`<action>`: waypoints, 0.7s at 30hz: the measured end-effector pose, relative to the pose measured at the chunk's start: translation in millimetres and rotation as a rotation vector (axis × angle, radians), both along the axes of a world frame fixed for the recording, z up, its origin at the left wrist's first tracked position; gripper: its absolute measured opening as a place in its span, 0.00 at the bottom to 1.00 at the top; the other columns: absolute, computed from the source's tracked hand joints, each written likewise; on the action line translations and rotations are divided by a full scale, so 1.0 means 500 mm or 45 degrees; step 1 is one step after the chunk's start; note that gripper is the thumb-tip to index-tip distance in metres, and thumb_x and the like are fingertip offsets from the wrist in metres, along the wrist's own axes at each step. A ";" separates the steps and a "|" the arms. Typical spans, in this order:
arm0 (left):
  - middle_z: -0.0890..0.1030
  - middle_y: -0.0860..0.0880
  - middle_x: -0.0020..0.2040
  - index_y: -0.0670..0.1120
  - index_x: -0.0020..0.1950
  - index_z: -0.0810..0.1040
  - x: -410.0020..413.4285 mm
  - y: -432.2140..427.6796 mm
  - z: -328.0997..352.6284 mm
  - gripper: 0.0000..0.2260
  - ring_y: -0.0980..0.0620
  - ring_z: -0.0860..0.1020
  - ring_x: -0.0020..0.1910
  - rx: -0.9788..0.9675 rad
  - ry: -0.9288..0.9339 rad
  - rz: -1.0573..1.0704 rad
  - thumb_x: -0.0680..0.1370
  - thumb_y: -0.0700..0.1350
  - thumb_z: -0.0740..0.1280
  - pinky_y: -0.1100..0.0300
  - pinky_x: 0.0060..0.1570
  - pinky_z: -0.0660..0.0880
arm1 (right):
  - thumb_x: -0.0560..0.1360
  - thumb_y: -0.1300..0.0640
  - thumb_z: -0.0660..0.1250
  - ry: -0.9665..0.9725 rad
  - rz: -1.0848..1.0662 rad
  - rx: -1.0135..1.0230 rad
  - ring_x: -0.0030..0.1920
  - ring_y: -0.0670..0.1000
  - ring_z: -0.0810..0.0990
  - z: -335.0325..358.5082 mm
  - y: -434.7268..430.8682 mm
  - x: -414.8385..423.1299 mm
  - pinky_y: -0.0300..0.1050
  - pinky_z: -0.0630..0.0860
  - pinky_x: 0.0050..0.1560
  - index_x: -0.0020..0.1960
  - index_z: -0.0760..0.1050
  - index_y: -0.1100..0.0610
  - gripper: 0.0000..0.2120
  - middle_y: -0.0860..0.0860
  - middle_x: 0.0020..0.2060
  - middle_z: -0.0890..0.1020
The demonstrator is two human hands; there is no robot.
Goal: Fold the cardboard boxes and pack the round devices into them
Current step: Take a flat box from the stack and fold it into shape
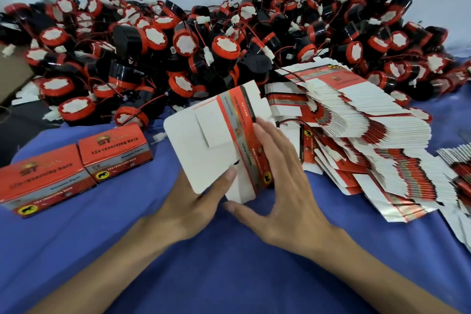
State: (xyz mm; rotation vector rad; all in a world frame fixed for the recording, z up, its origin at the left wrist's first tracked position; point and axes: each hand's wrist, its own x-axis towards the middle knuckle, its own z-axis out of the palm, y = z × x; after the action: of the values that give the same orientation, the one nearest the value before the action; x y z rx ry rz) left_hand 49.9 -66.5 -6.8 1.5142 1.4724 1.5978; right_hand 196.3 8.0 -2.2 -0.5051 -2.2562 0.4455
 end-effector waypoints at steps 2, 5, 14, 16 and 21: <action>0.80 0.67 0.48 0.59 0.53 0.73 0.009 0.000 -0.006 0.10 0.69 0.77 0.51 0.037 0.007 0.023 0.75 0.46 0.61 0.74 0.47 0.73 | 0.71 0.46 0.69 0.041 0.026 0.005 0.76 0.53 0.55 0.000 0.000 0.002 0.50 0.60 0.74 0.76 0.52 0.58 0.42 0.55 0.75 0.58; 0.81 0.62 0.38 0.57 0.40 0.77 0.011 0.007 -0.015 0.09 0.68 0.78 0.40 0.027 -0.005 0.151 0.77 0.44 0.66 0.74 0.39 0.73 | 0.71 0.51 0.69 0.185 0.032 0.026 0.72 0.51 0.62 0.007 0.005 0.007 0.46 0.65 0.69 0.72 0.61 0.62 0.35 0.59 0.67 0.63; 0.82 0.63 0.32 0.51 0.43 0.80 -0.048 0.039 0.006 0.05 0.66 0.80 0.33 0.097 -0.155 0.257 0.74 0.41 0.67 0.72 0.32 0.74 | 0.71 0.63 0.68 0.633 0.092 -0.022 0.61 0.49 0.72 0.008 0.008 0.010 0.46 0.74 0.55 0.62 0.70 0.57 0.21 0.54 0.57 0.71; 0.85 0.59 0.39 0.50 0.48 0.80 -0.064 0.042 0.005 0.11 0.59 0.83 0.40 0.054 -0.266 0.259 0.75 0.33 0.67 0.65 0.35 0.79 | 0.70 0.65 0.69 0.660 0.262 -0.030 0.62 0.54 0.72 0.007 0.002 0.008 0.51 0.76 0.54 0.63 0.70 0.56 0.23 0.55 0.60 0.71; 0.85 0.48 0.35 0.47 0.35 0.85 -0.065 0.042 0.015 0.10 0.51 0.83 0.33 -0.128 -0.676 0.067 0.68 0.35 0.67 0.55 0.33 0.80 | 0.65 0.40 0.77 0.462 0.276 0.016 0.72 0.64 0.61 0.015 0.013 0.009 0.61 0.66 0.67 0.76 0.54 0.56 0.50 0.57 0.71 0.58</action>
State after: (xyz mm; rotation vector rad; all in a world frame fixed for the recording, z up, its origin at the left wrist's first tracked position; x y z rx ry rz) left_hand 17.2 -45.3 0.5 0.9017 1.2692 1.7507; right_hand 200.6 14.3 5.2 -0.1554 -1.9651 0.5820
